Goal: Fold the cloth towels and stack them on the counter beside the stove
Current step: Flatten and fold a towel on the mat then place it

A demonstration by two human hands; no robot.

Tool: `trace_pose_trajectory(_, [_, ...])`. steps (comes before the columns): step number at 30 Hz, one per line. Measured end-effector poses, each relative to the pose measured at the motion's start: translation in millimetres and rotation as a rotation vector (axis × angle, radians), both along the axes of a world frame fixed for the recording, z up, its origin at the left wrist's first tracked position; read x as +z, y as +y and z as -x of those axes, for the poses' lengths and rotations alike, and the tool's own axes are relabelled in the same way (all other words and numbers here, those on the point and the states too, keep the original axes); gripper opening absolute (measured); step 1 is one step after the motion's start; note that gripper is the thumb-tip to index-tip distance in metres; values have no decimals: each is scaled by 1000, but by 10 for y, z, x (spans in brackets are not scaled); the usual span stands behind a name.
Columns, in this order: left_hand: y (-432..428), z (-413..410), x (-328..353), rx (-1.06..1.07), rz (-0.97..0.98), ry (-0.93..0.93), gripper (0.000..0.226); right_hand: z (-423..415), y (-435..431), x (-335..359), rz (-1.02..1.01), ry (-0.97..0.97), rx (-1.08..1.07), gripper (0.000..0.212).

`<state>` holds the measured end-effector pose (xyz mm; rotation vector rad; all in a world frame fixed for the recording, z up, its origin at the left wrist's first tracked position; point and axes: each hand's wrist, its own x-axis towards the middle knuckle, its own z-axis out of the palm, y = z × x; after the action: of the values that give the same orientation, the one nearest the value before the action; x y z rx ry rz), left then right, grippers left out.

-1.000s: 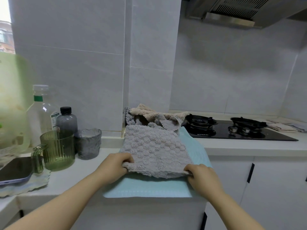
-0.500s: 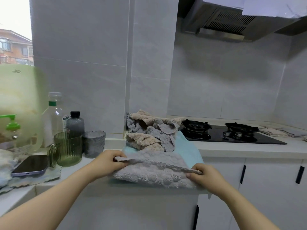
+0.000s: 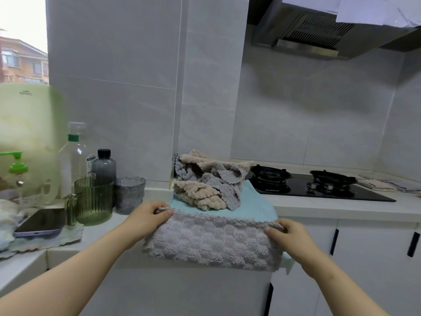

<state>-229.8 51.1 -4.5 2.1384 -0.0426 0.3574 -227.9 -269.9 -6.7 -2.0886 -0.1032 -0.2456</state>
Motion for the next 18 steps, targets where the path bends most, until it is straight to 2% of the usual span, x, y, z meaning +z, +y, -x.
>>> trace_pose_trajectory(4, [-14,-285,-60,121,-50,-21,12,-349,111,-66,-18,-25,-109,31])
trace_pose_trajectory(8, [-37,-620,-172,187,-150,-17,16,-686,221,-142,74,-67,-208,21])
trace_pose_trajectory(12, [-23,-948,-266,209,-243,16,20,-1001,280,-206,169,-74,-223,21])
trace_pose_trajectory(16, [8,-1144,-348,205,-381,79,10,-1200,320,-366,285,-35,-258,22])
trace_pose_trajectory(18, [22,-1166,-396,243,-409,50,9,-1242,318,-431,361,-47,-266,21])
